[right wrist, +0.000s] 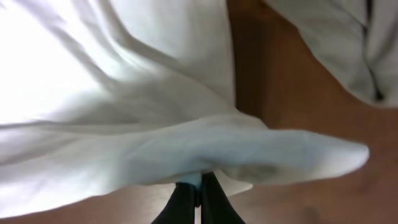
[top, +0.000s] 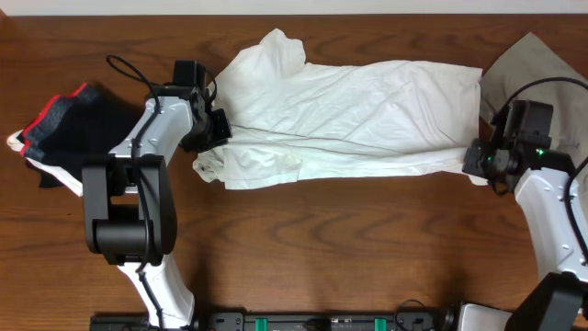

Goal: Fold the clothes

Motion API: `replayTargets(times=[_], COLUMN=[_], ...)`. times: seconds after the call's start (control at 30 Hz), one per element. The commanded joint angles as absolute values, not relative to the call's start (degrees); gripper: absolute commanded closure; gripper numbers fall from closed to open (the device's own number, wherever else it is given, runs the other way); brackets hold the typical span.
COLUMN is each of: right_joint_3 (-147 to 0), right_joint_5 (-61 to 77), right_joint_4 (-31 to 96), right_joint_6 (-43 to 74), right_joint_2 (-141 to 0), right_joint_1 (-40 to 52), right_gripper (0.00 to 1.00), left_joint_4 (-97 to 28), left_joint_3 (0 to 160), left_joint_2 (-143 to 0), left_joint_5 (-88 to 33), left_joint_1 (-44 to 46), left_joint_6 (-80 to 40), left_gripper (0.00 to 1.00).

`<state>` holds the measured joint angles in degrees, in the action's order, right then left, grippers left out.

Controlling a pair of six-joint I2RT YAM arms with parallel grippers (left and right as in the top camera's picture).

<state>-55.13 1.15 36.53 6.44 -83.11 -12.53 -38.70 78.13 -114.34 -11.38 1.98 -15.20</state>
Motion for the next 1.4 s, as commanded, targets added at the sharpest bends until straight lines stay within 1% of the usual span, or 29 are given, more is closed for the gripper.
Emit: replayTargets(times=[0.0,0.57,0.73,0.8,0.83,0.87,0.93,1.1,1.23,1.37], right_joint_3=[-55.94,-55.94,-55.94,-55.96,-55.94,-55.94,-55.94,-55.99,-56.21,-56.21], right_joint_5=[6.11,5.80,2.63,1.30,1.28,1.30,1.26,2.74,6.79,8.34], right_joint_4=[34.09,19.62,13.56,12.88,12.93,13.19,14.59,19.14,21.15,21.67], right_joint_6=[4.58,4.64,9.85,11.22,11.29,11.29,11.11,9.96,6.81,5.37], right_joint_2=[-84.12,-97.58,-98.43,-98.43,-98.43,-98.48,-98.48,-98.39,-97.49,-97.17], right_joint_1=[-13.06,-13.19,-14.55,-15.53,-15.92,-16.47,-17.37,-18.76,-18.79,-18.74], right_gripper=[0.98,0.97,0.92,0.86,0.85,0.82,0.72,0.72,0.66,0.65], left_joint_4=[-38.98,-38.98,-38.96,-38.98,-38.98,-38.96,-38.94,-38.54,-38.50,-38.59], left_joint_3=[77.78,77.78,77.78,77.78,77.78,77.78,77.78,78.48,79.72,79.75], left_joint_2=[-114.45,-114.45,-114.45,-114.45,-114.45,-114.45,-114.45,-113.60,-110.78,-107.20], left_joint_5=[-10.46,-10.46,-10.46,-10.46,-10.46,-10.46,-10.46,-10.46,-10.46,-10.46], left_joint_1=[1.67,1.67,1.67,1.67,1.67,1.67,1.67,1.61,1.61,1.63], left_joint_6=[-15.31,-15.31,-15.31,-15.31,-15.31,-15.31,-15.31,-15.29,-15.29,-15.31], left_gripper=[0.76,0.76,0.76,0.76,0.76,0.76,0.76,0.76,0.76,0.75])
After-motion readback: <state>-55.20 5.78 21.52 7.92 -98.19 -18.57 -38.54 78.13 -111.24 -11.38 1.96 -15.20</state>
